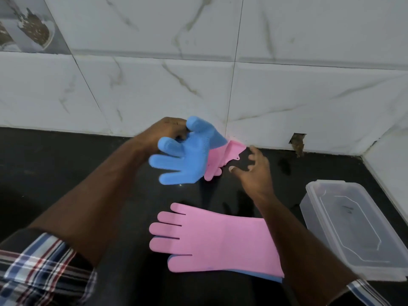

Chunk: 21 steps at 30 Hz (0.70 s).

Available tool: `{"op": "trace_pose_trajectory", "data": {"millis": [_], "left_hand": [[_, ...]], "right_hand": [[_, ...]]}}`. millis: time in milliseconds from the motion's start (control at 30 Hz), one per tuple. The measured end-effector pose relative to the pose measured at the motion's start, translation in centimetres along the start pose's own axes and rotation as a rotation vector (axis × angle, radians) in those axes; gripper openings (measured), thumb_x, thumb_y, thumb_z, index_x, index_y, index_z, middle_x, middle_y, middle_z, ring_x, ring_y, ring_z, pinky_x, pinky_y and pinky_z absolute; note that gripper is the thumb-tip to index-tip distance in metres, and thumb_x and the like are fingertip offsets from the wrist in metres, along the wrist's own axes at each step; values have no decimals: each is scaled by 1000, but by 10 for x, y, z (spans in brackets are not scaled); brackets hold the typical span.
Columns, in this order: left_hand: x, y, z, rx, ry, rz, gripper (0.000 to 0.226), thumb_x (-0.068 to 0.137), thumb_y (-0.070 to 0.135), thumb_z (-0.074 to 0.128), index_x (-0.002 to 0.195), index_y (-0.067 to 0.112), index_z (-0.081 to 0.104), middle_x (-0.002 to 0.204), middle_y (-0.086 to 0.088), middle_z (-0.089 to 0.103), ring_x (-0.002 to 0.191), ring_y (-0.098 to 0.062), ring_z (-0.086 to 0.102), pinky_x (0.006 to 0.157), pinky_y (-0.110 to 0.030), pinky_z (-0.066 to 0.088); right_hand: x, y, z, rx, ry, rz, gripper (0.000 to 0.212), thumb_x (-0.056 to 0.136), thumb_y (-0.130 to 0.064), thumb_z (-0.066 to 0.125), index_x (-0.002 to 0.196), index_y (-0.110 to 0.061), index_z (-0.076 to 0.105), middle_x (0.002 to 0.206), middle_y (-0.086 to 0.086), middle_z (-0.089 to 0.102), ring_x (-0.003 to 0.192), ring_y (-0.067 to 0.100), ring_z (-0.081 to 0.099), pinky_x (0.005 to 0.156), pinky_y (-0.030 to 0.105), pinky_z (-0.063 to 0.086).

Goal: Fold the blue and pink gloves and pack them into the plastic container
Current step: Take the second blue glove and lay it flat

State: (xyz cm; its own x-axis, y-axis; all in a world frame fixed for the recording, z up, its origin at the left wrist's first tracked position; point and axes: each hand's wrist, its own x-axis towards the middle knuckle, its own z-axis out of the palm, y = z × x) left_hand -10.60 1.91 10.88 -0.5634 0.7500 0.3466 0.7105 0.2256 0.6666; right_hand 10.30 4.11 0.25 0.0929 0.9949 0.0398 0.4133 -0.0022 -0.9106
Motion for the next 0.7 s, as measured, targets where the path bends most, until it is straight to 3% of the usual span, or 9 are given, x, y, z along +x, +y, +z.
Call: {"op": "trace_pose_trajectory", "data": {"millis": [67,100,133,167,233,367,467,567,700], "left_hand": [[5,-27,-12,15,-449,70,26,70,-4,65,66,21,59,61,-3,53,57,-22,52,65,-44,43],[24,-34,-9,-53,-541,236,17,81,1,58,79,14,69,71,-2,62,65,-12,57,70,-34,47],[42,-62,-17,-96,-704,120,20,87,4,55,93,9,73,80,-3,67,69,-12,59,69,-28,47],[46,-75,-22,-78,-730,-15,22,90,6,55,102,8,73,85,-4,69,68,-13,59,66,-26,47],[47,-97,-11,-33,-526,-148,27,92,9,55,112,13,72,84,-1,68,61,-12,55,62,-26,44],[26,-97,3,37,-594,-56,31,93,17,55,121,20,68,107,3,72,90,-18,68,82,-30,52],[9,-94,17,157,-705,42,39,93,14,55,131,18,62,126,3,67,115,-20,63,91,-28,49],[1,-106,42,340,-792,136,50,95,18,50,144,20,49,148,-1,52,133,-25,49,109,-37,41],[-5,-108,63,558,-886,178,53,100,20,36,153,19,30,163,1,26,149,-31,23,117,-53,28]], "right_hand": [[0,6,-11,-86,25,-42,86,71,-33,83,145,-31,40,136,1,45,122,20,50,105,40,44],[-1,9,-15,-122,13,-47,78,72,-34,82,141,-30,45,138,2,47,124,21,49,107,43,43],[-2,12,-19,-159,-8,-40,68,75,-32,80,137,-28,52,135,2,52,122,20,52,107,44,43],[-5,14,-22,-192,-33,-27,59,78,-30,78,133,-26,56,132,2,58,116,16,55,105,42,45],[-10,17,-25,-231,-100,7,47,83,-25,74,128,-20,61,125,1,65,104,9,56,99,31,46],[-12,20,-20,-284,-181,-7,41,88,-20,68,128,-16,62,122,0,68,108,13,62,93,23,44],[-1,19,-13,-334,-224,-67,43,89,-16,65,132,-15,60,125,1,67,114,17,62,94,21,41],[18,19,-4,-500,-318,-152,55,89,-17,62,142,-19,48,135,4,59,124,23,55,103,31,41],[37,13,6,-738,-529,-121,69,94,-19,52,154,-21,18,160,2,26,148,31,14,115,54,26]]}}
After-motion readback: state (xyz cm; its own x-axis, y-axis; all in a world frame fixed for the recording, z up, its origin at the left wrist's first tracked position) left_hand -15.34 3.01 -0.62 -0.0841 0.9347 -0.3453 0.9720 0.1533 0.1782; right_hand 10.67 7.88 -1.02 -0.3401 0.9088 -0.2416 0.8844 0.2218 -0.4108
